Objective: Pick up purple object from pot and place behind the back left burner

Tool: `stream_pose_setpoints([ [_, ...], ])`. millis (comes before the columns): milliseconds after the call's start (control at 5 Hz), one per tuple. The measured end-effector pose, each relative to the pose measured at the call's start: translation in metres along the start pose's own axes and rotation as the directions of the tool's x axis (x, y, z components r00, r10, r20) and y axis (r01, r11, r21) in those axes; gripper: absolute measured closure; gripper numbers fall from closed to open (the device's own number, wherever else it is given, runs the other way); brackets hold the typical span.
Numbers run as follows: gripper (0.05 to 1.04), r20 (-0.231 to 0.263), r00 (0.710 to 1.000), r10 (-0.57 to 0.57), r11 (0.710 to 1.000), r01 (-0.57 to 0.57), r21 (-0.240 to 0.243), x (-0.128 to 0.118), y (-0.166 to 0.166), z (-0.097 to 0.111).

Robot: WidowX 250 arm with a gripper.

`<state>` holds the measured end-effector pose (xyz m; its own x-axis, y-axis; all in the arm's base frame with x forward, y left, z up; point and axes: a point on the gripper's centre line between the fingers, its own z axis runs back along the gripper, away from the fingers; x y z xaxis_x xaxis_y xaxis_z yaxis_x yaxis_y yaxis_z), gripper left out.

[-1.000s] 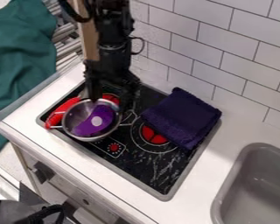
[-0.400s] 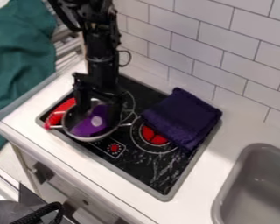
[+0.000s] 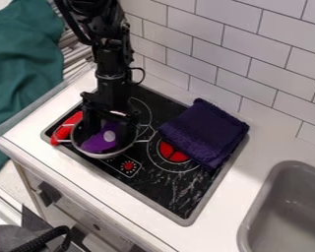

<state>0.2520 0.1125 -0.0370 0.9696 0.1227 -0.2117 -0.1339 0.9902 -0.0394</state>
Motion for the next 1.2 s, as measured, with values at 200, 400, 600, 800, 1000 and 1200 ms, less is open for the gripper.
stream_pose_setpoints([
  [200, 0.405, 0.035, 0.999, 0.033, 0.999, -0.034, 0.012, -0.002, 0.000, -0.004],
  [400, 0.715, 0.072, 0.996, 0.051, 0.998, -0.052, 0.019, -0.006, 0.004, 0.010],
  [600, 0.835, 0.140, 0.987, 0.074, 0.995, -0.083, 0.062, -0.009, 0.008, 0.043],
  [800, 0.835, 0.189, 0.980, 0.064, 0.991, -0.086, 0.107, -0.002, 0.004, 0.071],
  [1000, 0.835, 0.246, 0.969, 0.007, 0.989, -0.043, 0.139, 0.025, -0.005, 0.097],
  [1200, 0.835, 0.228, 0.972, -0.064, 0.986, 0.027, 0.163, 0.057, -0.020, 0.097],
])
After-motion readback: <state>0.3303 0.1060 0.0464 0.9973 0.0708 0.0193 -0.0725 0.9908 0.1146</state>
